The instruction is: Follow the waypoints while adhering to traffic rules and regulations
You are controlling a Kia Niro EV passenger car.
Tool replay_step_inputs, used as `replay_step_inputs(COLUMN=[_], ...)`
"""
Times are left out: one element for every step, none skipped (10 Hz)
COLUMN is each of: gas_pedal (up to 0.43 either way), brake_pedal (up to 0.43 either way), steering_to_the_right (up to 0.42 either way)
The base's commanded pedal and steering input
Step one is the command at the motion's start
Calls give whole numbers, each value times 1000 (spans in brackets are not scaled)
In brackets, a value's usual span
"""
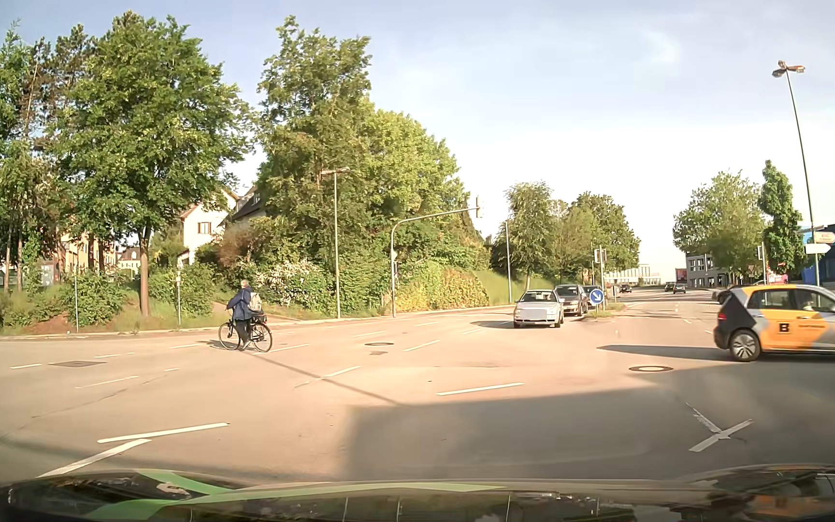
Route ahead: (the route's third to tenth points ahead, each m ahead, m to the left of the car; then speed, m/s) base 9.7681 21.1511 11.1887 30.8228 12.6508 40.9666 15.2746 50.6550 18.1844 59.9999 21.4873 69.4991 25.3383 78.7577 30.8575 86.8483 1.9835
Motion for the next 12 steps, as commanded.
replay_step_inputs(gas_pedal=[98, 110, 118, 130, 130, 138, 138, 138, 138, 138, 138, 138], brake_pedal=[0, 0, 0, 0, 0, 0, 0, 0, 0, 0, 0, 0], steering_to_the_right=[-163, -179, -201, -221, -240, -255, -260, -264, -265, -265, -268, -272])
